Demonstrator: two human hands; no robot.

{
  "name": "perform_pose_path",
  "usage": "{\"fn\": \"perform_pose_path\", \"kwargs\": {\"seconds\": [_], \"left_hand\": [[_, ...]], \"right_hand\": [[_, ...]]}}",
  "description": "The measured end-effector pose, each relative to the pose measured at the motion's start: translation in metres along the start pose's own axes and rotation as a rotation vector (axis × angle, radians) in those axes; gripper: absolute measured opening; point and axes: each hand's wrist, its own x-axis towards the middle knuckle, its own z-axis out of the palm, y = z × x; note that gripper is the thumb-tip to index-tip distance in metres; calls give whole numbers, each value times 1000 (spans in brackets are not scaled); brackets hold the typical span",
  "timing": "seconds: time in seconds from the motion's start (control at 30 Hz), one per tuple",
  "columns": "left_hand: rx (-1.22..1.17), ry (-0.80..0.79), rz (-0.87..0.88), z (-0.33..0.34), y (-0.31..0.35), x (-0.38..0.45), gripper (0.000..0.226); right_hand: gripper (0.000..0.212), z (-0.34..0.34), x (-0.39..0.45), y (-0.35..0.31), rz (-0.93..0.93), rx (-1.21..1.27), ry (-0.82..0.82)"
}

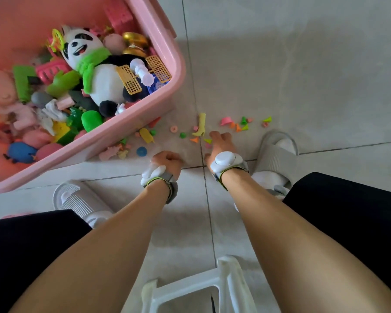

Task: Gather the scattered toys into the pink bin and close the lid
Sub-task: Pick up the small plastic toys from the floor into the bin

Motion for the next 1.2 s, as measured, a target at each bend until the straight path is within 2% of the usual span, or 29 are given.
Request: {"fn": "perform_pose_path", "kwargs": {"seconds": [0.07,0.17,0.27,0.4,0.5,0.6,0.73,0.87,0.97,1.07,1.2], "left_hand": [[-85,-9,-11,3,2,-2,6],[-224,-14,-62,10,-9,17,16],[-250,-45,-73,11,-15,20,24],[-321,-41,-131,9,-6,2,13],[-347,-61,-148,10,-2,-8,23],[-380,-75,-140,9,4,-17,21],[-355,-124,-41,-2,16,-33,17],[-311,-227,53,-28,34,-61,21],[-295,-285,152,-57,49,-90,17],[-226,-274,280,-89,66,-121,13],[-103,-252,421,-129,83,-155,13]], "right_hand": [[45,2,8,-5,-4,-59,-17],[33,10,21,-14,-10,-134,3],[30,17,27,-15,10,-156,5],[35,14,25,-12,39,-170,-89],[40,7,14,-10,47,-157,-149],[39,-4,-1,-14,7,-45,-161],[35,-31,-23,-21,-25,98,-103],[16,-59,-42,-32,29,176,3],[20,-88,-66,-47,-15,208,56],[25,-125,-94,-66,-100,211,100],[23,-163,-122,-94,-156,133,48]]}}
